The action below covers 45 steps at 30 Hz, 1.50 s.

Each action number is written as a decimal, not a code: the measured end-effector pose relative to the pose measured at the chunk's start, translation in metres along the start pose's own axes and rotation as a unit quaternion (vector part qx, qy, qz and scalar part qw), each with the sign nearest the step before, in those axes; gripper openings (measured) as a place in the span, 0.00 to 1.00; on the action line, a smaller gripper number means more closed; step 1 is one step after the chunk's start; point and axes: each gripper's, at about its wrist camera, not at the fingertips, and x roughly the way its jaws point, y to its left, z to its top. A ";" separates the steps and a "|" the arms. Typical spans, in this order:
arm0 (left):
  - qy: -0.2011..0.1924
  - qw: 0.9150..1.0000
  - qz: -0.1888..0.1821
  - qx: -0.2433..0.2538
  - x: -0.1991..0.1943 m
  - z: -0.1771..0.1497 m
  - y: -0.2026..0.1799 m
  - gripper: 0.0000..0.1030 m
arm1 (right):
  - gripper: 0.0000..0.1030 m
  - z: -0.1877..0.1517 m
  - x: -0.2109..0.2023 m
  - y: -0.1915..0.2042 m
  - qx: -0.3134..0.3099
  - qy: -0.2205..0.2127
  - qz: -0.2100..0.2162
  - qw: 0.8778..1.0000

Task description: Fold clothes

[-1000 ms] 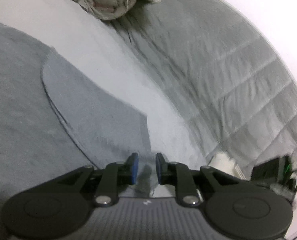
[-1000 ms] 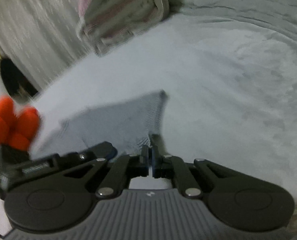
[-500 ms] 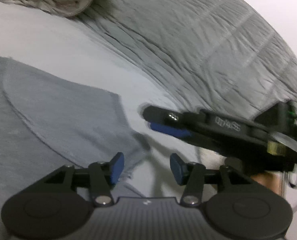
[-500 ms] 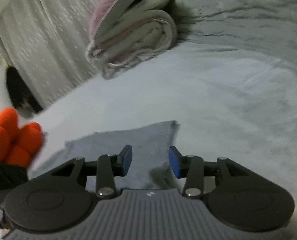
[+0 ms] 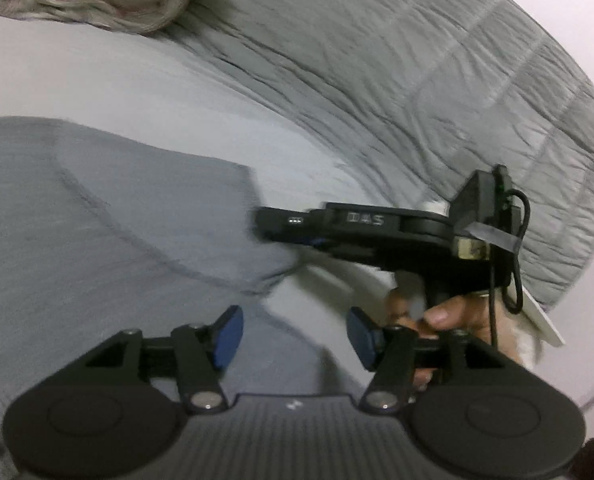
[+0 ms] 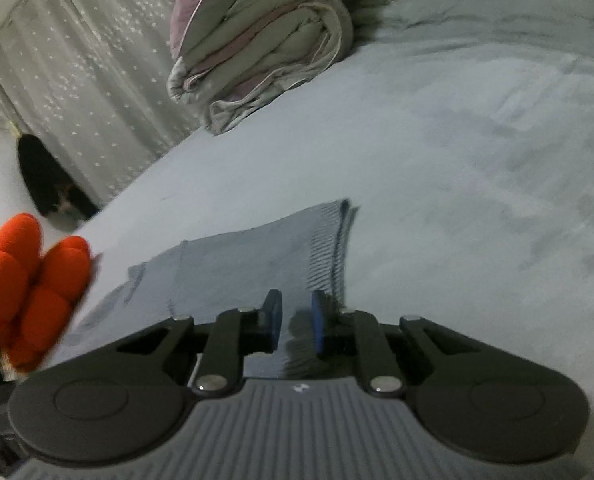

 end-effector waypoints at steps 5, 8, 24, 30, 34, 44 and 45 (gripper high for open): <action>-0.039 0.995 0.095 -0.013 -0.048 -0.012 0.007 0.76 | 0.49 -0.001 0.001 0.010 -0.033 -0.020 -0.024 0.999; -0.066 0.986 0.156 -0.014 -0.077 -0.015 0.009 0.81 | 0.52 -0.002 0.005 0.013 -0.046 -0.026 -0.036 0.998; -0.156 0.948 0.258 -0.105 -0.153 -0.046 0.070 0.89 | 0.72 -0.006 0.015 0.063 -0.125 -0.022 -0.122 0.984; -0.147 0.948 0.265 -0.099 -0.160 -0.042 0.069 0.90 | 0.79 -0.003 0.023 0.113 -0.150 -0.007 -0.089 0.985; -0.154 0.946 0.270 -0.097 -0.172 -0.043 0.068 0.93 | 0.91 -0.002 0.032 0.159 -0.180 -0.010 -0.061 0.982; -0.182 0.926 0.305 -0.129 -0.210 -0.049 0.085 0.93 | 0.98 -0.039 0.083 0.239 -0.196 0.032 -0.008 0.980; -0.184 0.923 0.310 -0.133 -0.213 -0.050 0.087 0.93 | 0.98 -0.045 0.087 0.244 -0.204 0.033 -0.008 0.978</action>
